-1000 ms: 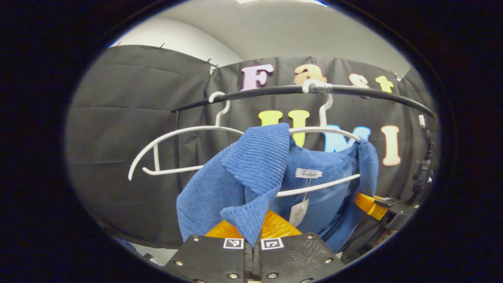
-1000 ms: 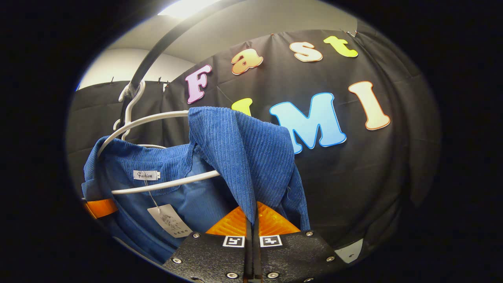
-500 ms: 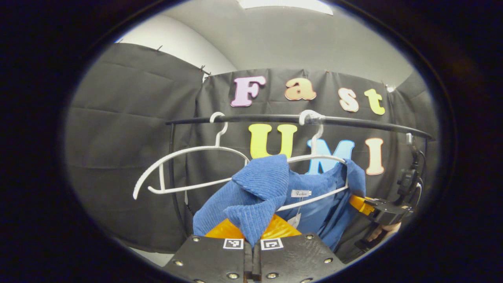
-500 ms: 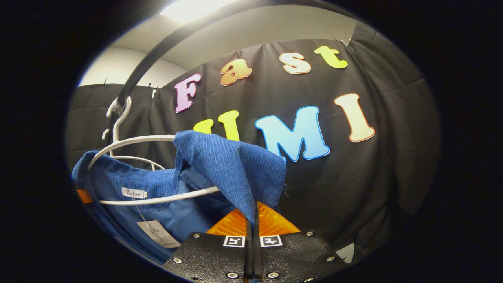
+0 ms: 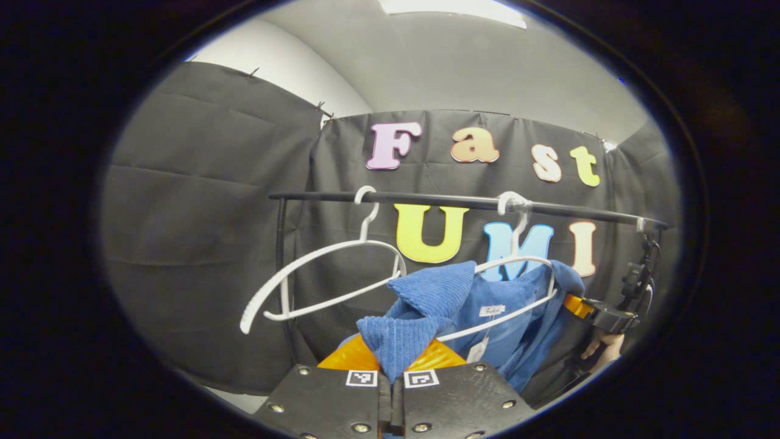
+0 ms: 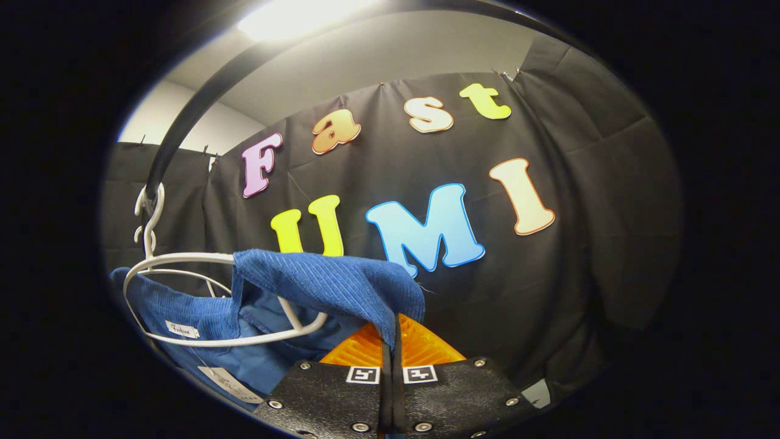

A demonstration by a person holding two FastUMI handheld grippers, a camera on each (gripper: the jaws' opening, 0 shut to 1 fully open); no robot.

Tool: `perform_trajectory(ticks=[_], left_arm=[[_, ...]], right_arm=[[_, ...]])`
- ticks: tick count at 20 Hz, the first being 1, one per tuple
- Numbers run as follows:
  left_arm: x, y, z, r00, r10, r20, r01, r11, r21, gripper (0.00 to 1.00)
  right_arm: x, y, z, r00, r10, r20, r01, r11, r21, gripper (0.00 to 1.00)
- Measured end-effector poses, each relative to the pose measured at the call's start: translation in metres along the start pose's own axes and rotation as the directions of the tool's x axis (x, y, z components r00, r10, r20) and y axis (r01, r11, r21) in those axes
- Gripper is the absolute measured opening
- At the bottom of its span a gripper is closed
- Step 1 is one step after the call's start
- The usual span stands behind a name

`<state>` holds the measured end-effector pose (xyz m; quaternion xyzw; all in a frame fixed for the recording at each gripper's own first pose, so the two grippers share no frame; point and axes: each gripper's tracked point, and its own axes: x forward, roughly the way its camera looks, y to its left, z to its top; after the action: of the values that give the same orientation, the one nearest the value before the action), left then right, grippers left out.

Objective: Grasp the clothes on the hanger with both hands and then place them into the laundry hamper below.

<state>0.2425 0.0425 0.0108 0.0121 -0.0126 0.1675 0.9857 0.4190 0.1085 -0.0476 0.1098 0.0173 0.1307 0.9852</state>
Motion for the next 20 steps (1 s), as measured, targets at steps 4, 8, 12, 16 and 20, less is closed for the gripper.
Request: perform_trajectory(ticks=[4, 8, 12, 16, 20], left_arm=[[0.004, 0.032, 0.018, 0.999, 0.039, 0.034, -0.041, 0.998, 0.051, 0.0], [0.015, 0.055, 0.026, 0.998, 0.054, 0.044, -0.057, 0.995, 0.085, 0.02], [0.029, 0.058, 0.018, 1.0, 0.012, 0.015, -0.014, 0.995, 0.098, 0.02], [0.041, 0.066, -0.002, 0.998, -0.039, -0.041, 0.042, 0.996, 0.079, 0.01], [0.042, 0.076, -0.024, 0.996, -0.056, -0.074, 0.053, 0.998, -0.043, 0.0]], right_arm=[[0.006, -0.008, 0.009, 0.999, -0.026, 0.036, 0.026, 0.999, 0.02, 0.0], [0.017, -0.017, 0.03, 0.992, -0.054, 0.114, 0.05, 0.998, 0.037, 0.0], [0.026, -0.02, 0.027, 0.991, -0.068, 0.116, 0.065, 0.997, 0.037, 0.0], [0.035, -0.025, 0.015, 0.992, -0.078, 0.101, 0.077, 0.997, 0.012, 0.0], [0.036, -0.03, 0.007, 0.993, -0.07, 0.092, 0.072, 0.997, -0.023, 0.0]])
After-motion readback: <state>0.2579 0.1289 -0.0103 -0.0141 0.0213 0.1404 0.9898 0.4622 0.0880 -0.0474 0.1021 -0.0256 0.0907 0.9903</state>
